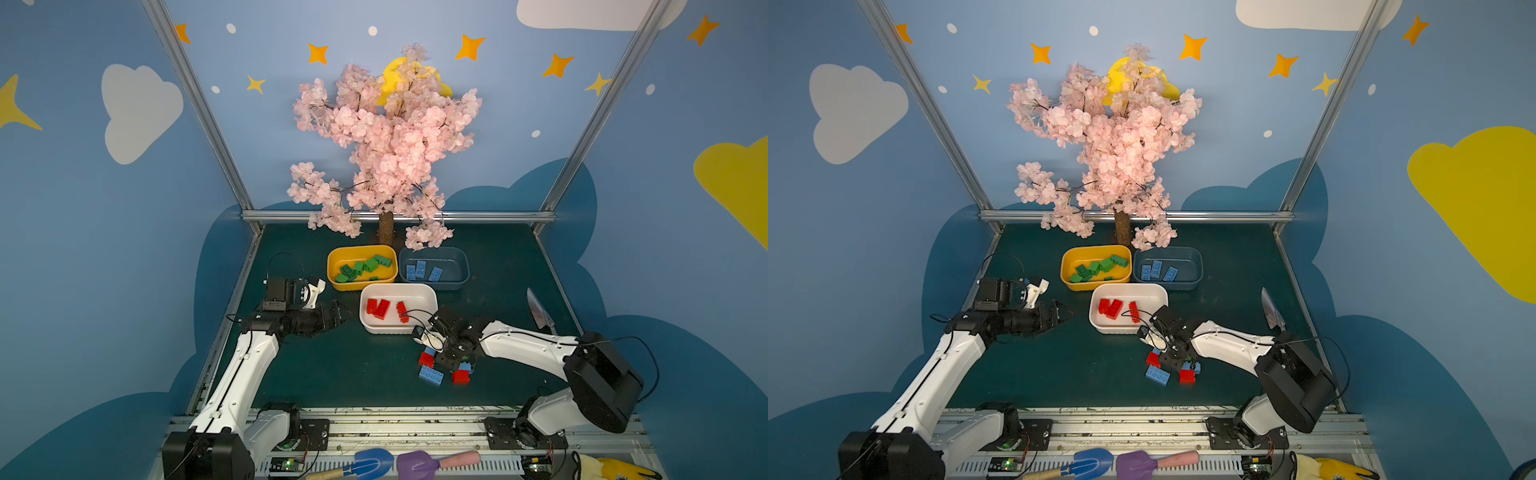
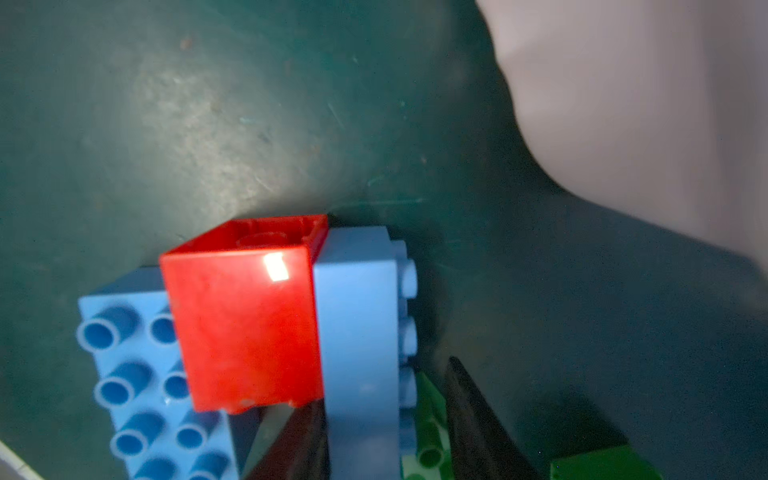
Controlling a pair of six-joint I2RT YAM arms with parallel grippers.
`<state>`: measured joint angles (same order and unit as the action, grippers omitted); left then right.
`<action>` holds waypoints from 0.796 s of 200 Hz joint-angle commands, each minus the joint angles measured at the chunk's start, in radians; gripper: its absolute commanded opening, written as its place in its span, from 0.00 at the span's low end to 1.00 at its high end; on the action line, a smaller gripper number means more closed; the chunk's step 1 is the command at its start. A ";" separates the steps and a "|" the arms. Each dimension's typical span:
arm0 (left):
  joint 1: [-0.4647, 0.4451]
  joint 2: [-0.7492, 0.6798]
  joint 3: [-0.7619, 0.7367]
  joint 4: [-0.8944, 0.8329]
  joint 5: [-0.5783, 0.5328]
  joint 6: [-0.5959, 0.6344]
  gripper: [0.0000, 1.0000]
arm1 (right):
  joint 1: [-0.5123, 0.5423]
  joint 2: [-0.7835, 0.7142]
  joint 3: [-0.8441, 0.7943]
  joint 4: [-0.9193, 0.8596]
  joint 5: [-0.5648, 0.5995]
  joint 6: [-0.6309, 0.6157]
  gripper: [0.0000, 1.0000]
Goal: Sort the legos into containers by color
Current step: 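Lower the right gripper onto the pile and grasp a light blue brick, then carry the light blue brick with the right gripper and release it into the teal tub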
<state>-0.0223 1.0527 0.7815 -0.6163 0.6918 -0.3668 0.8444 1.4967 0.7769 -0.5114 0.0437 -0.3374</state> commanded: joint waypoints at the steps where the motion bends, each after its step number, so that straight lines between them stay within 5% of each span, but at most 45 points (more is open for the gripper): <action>1: -0.003 0.003 -0.001 -0.005 0.005 0.006 1.00 | -0.010 0.019 0.042 0.007 -0.039 -0.009 0.38; 54: -0.004 -0.002 -0.002 -0.008 0.002 0.010 0.99 | -0.016 -0.010 0.069 -0.044 -0.042 -0.006 0.18; 125: -0.010 0.002 0.009 0.015 0.019 -0.008 1.00 | -0.152 -0.318 0.079 -0.126 0.007 -0.002 0.17; 159: -0.053 0.007 0.029 0.039 0.014 -0.029 1.00 | -0.294 -0.262 0.188 -0.045 0.011 -0.047 0.20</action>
<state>-0.0475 1.0527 0.7818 -0.6098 0.6899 -0.3767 0.6228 1.1843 0.8772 -0.6067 0.0387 -0.3496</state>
